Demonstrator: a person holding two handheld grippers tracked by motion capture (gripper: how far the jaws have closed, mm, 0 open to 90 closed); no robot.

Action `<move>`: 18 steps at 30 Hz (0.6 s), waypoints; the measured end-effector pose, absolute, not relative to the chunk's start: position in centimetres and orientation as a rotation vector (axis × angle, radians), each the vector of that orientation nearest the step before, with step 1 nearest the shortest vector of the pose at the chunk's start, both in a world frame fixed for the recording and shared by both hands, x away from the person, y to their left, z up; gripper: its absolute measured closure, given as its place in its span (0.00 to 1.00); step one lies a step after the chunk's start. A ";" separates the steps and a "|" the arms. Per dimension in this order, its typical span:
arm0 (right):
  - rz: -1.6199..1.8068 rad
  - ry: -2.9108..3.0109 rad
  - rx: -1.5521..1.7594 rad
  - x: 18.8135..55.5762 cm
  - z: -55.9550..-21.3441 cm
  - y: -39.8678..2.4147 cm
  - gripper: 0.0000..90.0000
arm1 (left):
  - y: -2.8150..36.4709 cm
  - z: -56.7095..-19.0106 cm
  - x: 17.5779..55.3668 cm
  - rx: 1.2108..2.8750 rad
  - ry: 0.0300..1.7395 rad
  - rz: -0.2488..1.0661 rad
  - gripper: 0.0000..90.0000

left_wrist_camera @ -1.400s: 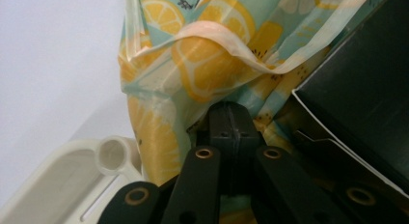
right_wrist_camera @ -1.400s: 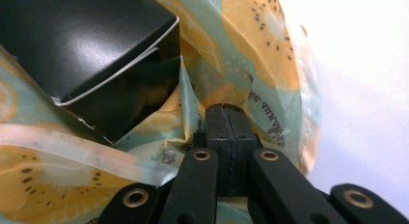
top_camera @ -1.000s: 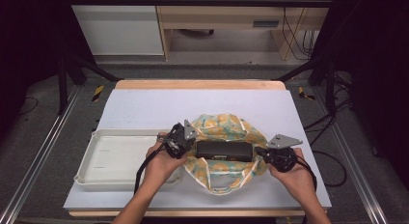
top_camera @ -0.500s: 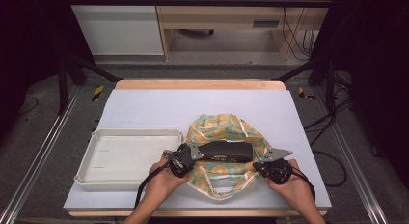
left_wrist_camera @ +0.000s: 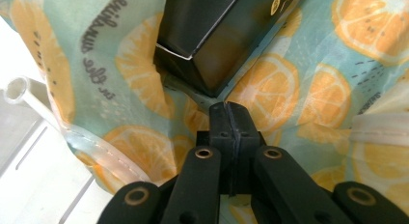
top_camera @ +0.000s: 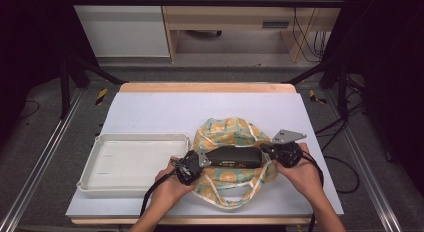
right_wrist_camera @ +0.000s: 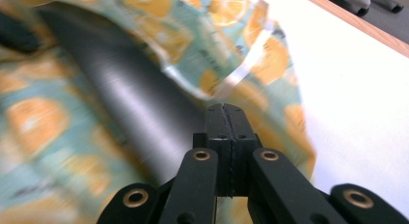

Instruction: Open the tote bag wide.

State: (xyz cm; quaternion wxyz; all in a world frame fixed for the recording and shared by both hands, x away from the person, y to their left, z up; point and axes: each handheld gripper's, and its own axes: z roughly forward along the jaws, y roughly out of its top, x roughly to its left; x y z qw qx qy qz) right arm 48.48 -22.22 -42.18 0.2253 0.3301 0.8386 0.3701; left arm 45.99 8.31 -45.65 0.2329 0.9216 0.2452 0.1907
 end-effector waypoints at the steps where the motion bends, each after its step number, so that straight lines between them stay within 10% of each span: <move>1: 1.021 2.312 0.922 49.2 -42.4 -22.2 1.00 | 8.3 -45.7 46.0 2.532 0.675 0.524 1.00; 18: 0.908 2.345 1.156 54.5 -46.3 -23.2 1.00 | 8.4 -45.8 45.8 2.533 0.666 0.529 1.00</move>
